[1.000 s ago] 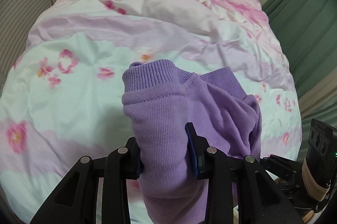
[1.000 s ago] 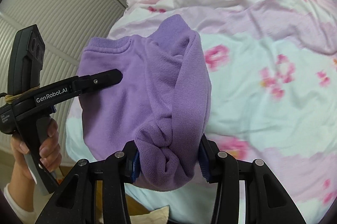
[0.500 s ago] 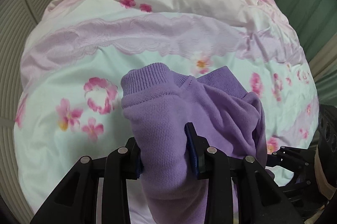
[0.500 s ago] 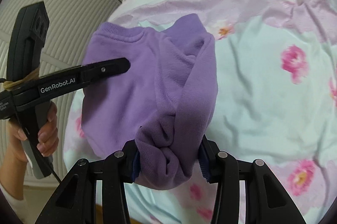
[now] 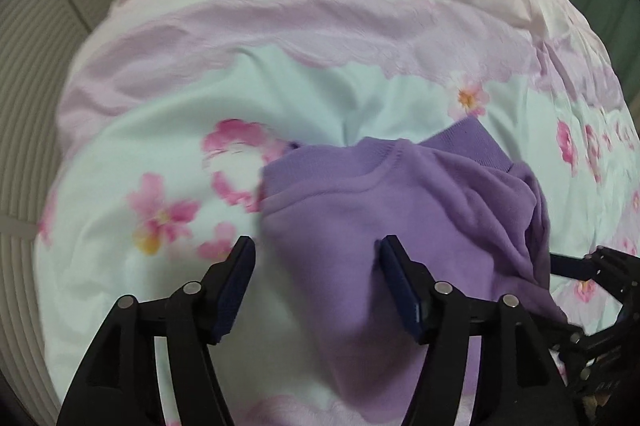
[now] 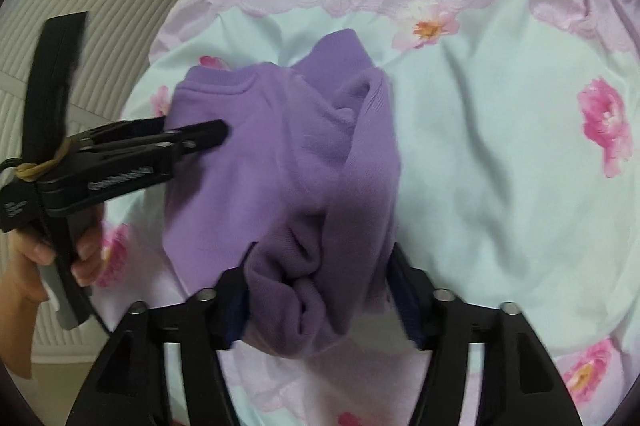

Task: Fold small clothes

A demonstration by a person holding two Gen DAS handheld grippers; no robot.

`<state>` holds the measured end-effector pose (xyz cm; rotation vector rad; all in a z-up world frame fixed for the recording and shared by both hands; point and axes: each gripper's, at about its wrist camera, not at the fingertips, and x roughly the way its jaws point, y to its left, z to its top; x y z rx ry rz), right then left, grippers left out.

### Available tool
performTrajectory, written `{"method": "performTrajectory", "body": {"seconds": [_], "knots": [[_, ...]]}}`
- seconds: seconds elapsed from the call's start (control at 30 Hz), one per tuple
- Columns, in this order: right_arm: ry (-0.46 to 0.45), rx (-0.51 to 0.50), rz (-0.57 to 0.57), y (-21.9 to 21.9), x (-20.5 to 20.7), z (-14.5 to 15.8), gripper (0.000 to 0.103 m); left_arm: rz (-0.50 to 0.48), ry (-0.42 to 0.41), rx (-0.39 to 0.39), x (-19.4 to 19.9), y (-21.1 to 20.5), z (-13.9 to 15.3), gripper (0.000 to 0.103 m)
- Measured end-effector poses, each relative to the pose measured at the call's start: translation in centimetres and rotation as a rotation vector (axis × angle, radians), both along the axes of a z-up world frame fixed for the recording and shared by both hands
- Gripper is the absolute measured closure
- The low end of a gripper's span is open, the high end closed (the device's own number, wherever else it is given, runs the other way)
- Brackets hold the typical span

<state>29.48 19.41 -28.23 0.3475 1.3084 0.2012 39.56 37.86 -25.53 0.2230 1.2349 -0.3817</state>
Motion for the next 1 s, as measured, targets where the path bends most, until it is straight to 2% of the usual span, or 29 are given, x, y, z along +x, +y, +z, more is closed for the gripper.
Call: {"method": "performTrajectory", "body": {"seconds": [0.07,0.23,0.47,0.57,0.63,0.7,0.73,0.8,1.0], "knots": [[-0.012,-0.02,-0.003,-0.7,-0.6,0.5,0.027,0.045,-0.022,0.01,-1.2,0.8,1.0,0.037],[0.024,0.022,-0.054,-2.8,-2.2,0.7,0.026,0.12,-0.077,0.039,-5.4,1.4,3.4,0.037],[0.019,-0.01,-0.036,-4.2,-5.3,1.7,0.026,0.137,-0.121,0.072,-13.3,-1.4,6.0,0.037],[-0.03,-0.041,-0.017,-5.3,-7.4,3.7,0.026,0.155,-0.152,0.088,-16.4,-3.1,7.8,0.036],[-0.082,-0.088,-0.003,-6.5,-9.7,5.9,0.026,0.169,-0.172,0.079,-18.7,-4.4,9.3,0.026],[-0.126,-0.129,0.004,-7.7,-11.7,8.1,0.026,0.172,-0.213,0.077,-21.0,-5.8,11.0,0.023],[-0.147,-0.152,0.004,-8.6,-12.9,9.3,0.024,0.173,-0.238,0.073,-22.4,-6.9,12.0,0.016],[-0.182,-0.197,0.004,-10.4,-15.5,11.5,0.018,0.183,-0.286,0.055,-25.0,-8.7,13.8,0.009],[-0.288,-0.285,-0.006,-15.9,-22.8,17.9,0.016,0.164,-0.373,0.012,-32.7,-15.7,18.2,0.005]]}}
